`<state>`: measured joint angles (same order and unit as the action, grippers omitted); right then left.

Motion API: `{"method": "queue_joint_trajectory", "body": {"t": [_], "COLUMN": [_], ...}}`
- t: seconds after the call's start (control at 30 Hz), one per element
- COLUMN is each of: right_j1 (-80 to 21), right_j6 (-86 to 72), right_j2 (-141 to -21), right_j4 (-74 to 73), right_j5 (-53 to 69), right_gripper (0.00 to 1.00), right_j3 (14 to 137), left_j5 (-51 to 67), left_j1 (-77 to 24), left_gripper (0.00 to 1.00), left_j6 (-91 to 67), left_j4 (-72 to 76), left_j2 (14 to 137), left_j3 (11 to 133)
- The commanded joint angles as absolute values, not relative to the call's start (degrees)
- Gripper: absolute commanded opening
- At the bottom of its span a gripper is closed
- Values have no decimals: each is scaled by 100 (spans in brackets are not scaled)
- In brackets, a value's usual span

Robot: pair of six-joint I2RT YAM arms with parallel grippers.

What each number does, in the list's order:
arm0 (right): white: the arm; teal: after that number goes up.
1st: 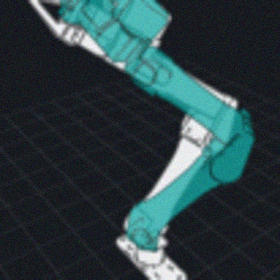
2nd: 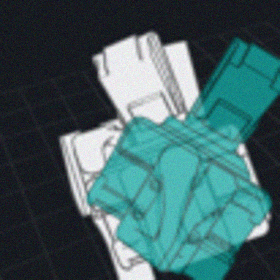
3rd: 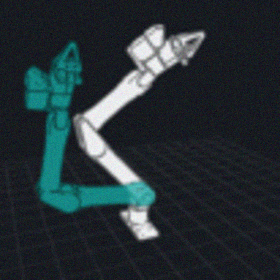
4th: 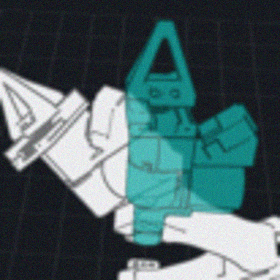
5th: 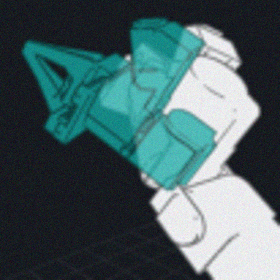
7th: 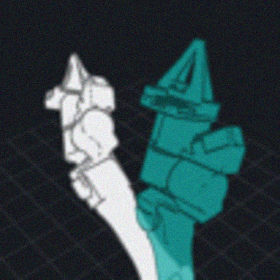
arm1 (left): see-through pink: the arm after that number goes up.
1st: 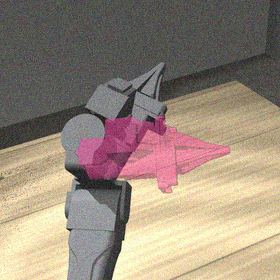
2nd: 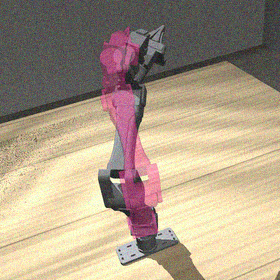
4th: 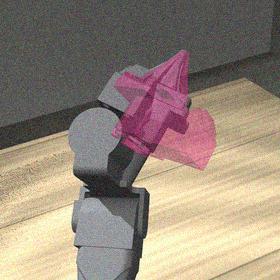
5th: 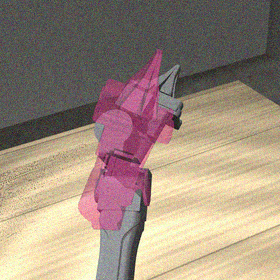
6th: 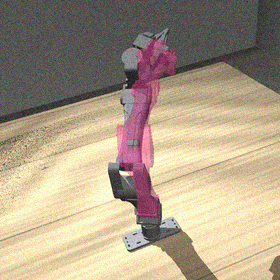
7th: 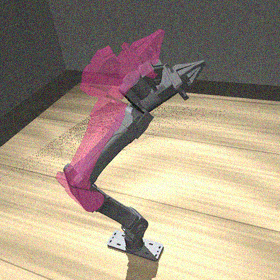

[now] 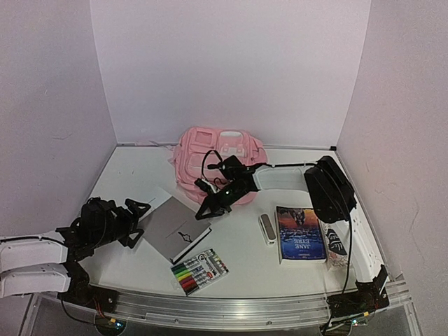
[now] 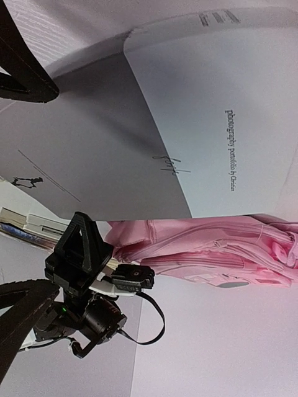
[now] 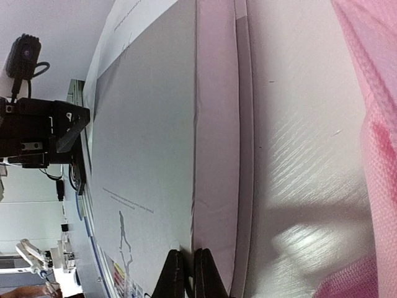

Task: Pack the student bag
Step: Pick up the book from the center of the board.

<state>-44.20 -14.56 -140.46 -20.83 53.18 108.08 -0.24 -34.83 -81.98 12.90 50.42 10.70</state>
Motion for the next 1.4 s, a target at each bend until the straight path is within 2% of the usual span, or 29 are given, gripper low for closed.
{"method": "queue_joint_trajectory", "body": {"t": [0.0,0.13,0.27,0.43,0.73,0.83,0.97,1.07,1.13,1.17,1.27,1.33,1.37], "right_j1": [-4314,-4259,-4179,-4150,-4190,-4235,-4272,-4271,-4272,-4253,-4182,-4131,-4091], "right_j6": [-1894,-2354,-3089,-4271,-4074,-3997,-3918,-3802,-3681,-3572,-3037,-2502,-2317], "right_j2": [-13717,-13757,-13715,-13554,-13531,-13560,-13553,-13450,-13347,-13241,-12804,-12601,-12526], "right_j4": [-2032,-1843,-1325,-302,-240,-257,-277,-323,-390,-460,-772,-1208,-1436], "right_j5": [5708,5757,5990,6286,6352,6347,6307,6227,6125,5992,5507,5204,5079], "right_gripper": [0,0,0,0,0,0,0,0,1,7,37,53,57], "right_j3": [11053,10949,10656,10161,10012,10056,10040,9967,9978,9983,9975,10124,10225], "left_j5": [-235,-179,-26,469,682,862,801,755,693,633,262,-50,-245], "left_j1": [-3498,-3499,-3503,-3499,-3498,-3498,-3498,-3501,-3499,-3498,-3499,-3503,-3500], "left_gripper": [100,100,100,100,98,88,67,49,42,40,31,22,19], "left_j6": [-8526,-8657,-8579,-8708,-8197,-8095,-8159,-8123,-8088,-8070,-8004,-7955,-7947], "left_j4": [338,224,319,1637,4129,4968,5746,5632,5243,4928,3633,2671,2195], "left_j2": [4342,4159,4563,5631,7523,8102,8400,8179,7821,7613,6489,5811,5439], "left_j3": [878,717,850,692,1098,1267,1269,1317,1357,1369,1443,1540,1551]}}
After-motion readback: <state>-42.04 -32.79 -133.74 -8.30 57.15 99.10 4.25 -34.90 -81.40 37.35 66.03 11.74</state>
